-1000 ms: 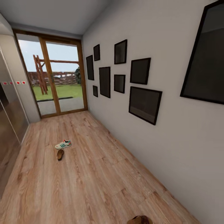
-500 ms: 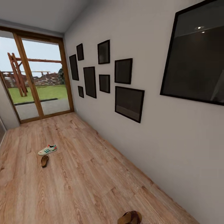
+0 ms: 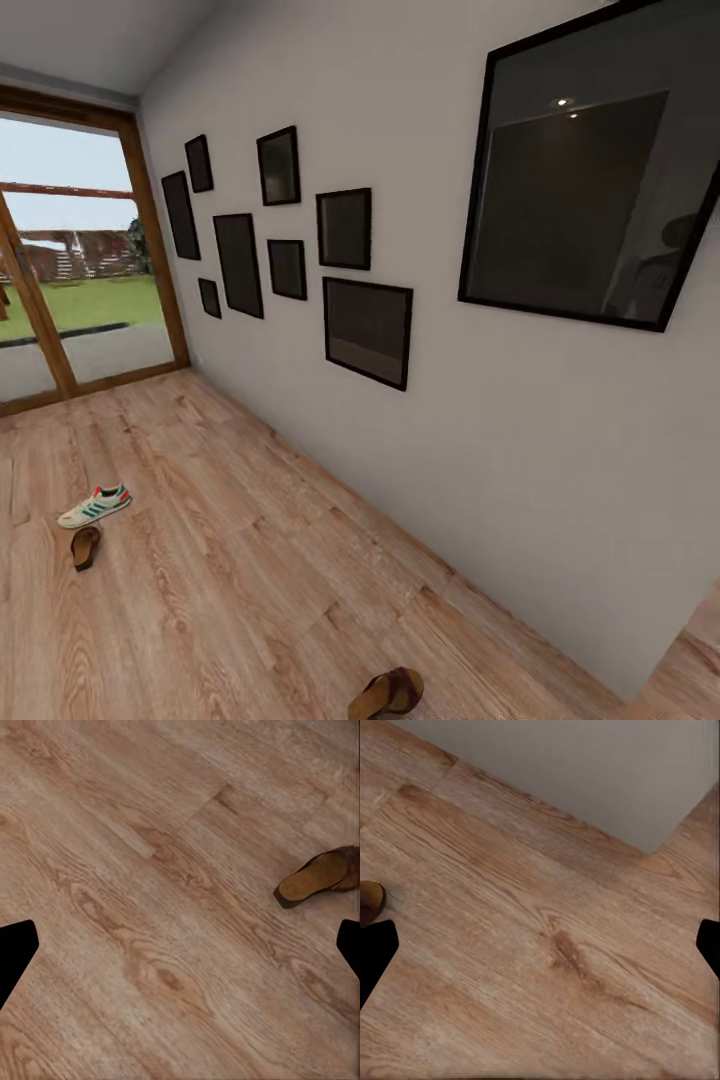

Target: Pick up the two gym shoes and the two sandals from the corridor floor and place them onto the hallstand (shoe rack) in the corridor, making sure they are on the rack and not on the floor. Arrange them so the two gym shoes are next to each other and the two sandals are next to each other.

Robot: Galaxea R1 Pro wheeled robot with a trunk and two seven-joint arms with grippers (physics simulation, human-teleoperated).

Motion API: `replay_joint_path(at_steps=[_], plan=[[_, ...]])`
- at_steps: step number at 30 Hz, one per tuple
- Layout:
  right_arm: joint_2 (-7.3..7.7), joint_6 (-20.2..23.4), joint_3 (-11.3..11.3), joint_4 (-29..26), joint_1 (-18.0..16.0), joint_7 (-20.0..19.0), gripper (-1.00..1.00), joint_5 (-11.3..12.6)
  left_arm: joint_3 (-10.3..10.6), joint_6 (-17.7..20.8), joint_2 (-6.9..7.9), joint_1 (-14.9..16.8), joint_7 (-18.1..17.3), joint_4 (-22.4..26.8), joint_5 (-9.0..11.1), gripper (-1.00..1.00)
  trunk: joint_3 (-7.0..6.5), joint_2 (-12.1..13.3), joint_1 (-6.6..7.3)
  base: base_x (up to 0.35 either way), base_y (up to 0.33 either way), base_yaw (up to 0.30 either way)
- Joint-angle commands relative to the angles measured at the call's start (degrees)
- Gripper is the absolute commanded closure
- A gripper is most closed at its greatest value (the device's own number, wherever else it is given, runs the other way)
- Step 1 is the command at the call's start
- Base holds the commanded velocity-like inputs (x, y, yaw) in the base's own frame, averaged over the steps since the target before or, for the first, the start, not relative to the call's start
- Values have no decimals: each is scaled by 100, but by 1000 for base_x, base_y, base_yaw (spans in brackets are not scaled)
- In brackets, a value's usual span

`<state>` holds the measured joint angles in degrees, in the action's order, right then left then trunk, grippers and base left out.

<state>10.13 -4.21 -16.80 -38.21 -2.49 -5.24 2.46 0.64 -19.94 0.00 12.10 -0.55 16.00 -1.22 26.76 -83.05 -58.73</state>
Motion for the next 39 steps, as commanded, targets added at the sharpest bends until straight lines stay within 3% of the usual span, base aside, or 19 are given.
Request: replay_joint_path(at_steps=[1, 21, 39], plan=[[-3, -18, -23, 6, -5, -48, -100, 26, 4, -18, 3, 3, 0, -2, -12, -100, 6, -3, 0, 0, 0, -290], [-3, -14, -17, 6, -5, -48, -100, 26, -2, -18, 8, 3, 4, -1, -2, -100, 58, -3, 0, 0, 60, -266], [-3, -10, -17, 6, -5, -56, -100, 26, 1, -18, 8, 3, 2, -1, -10, -100, 198, -3, 0, 0, 268, -178]])
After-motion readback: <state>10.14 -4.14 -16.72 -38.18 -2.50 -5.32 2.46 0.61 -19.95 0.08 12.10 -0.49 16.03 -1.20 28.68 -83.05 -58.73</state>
